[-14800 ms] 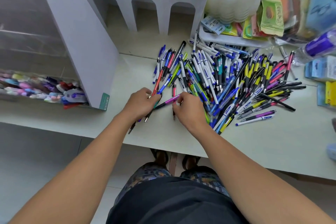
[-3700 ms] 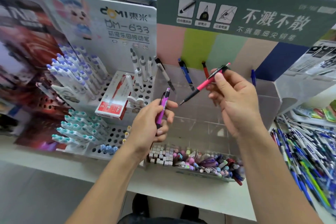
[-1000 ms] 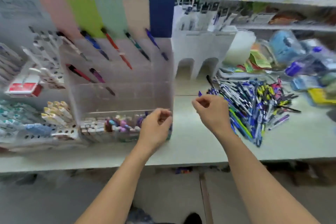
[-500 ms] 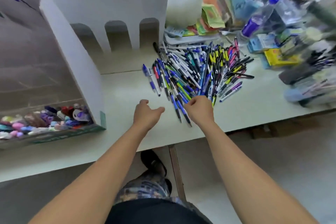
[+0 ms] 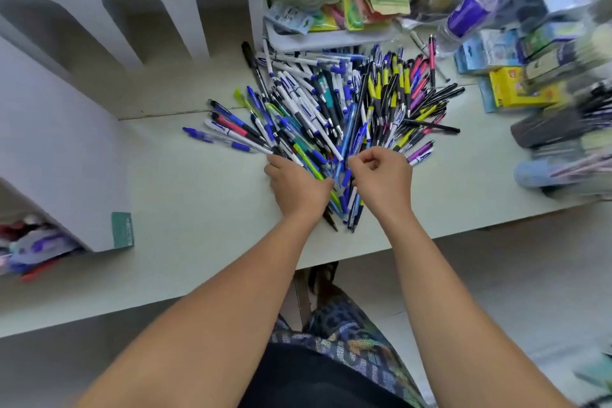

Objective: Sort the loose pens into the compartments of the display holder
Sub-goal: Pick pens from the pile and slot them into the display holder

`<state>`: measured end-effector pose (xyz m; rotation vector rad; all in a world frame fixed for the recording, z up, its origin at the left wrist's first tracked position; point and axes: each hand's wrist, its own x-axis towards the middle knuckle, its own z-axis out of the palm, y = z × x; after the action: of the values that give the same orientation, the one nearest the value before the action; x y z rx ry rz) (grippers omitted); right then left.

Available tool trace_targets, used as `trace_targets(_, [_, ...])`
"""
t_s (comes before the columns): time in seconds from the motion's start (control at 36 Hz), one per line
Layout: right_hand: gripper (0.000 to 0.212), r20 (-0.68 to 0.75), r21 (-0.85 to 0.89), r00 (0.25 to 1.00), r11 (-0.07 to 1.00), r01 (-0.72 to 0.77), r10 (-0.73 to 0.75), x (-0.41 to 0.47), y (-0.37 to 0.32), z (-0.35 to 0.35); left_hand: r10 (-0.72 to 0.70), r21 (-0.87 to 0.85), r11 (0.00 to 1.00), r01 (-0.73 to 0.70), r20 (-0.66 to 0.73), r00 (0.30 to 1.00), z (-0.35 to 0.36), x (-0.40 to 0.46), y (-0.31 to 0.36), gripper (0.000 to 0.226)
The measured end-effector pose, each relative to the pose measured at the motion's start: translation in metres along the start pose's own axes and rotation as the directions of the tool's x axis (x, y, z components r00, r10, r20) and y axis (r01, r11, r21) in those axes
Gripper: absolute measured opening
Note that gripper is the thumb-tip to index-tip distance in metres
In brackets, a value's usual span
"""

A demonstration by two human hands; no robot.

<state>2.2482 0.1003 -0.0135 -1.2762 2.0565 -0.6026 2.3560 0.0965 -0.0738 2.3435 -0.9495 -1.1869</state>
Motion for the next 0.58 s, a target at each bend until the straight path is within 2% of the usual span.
trace_targets(0.17, [0.018,0.077,0.022,0.993,0.996,0.087,-0.088,0.013,0.006,-0.002,-0.033,-0.01,0.999,0.032,-0.03,0.999,0.011,-0.003,0.01,0.119])
trace_targets(0.42, [0.019,0.244,0.046,0.953,0.984,0.171,-0.177,0.028,0.019,-0.003,-0.117,-0.051,0.993,0.109,-0.208,0.971,0.027,-0.005,0.021,0.081])
trace_targets(0.5, [0.02,0.28,0.068,0.941,0.981,0.18,-0.192,0.03,0.03,-0.007,-0.151,-0.072,0.988,0.138,-0.216,0.965,0.025,-0.003,0.022,0.072])
trace_targets(0.58, [0.02,0.325,0.075,0.923,0.979,0.19,-0.204,0.031,0.039,-0.012,-0.187,-0.123,0.978,0.166,-0.189,0.964,0.015,0.002,0.015,0.05])
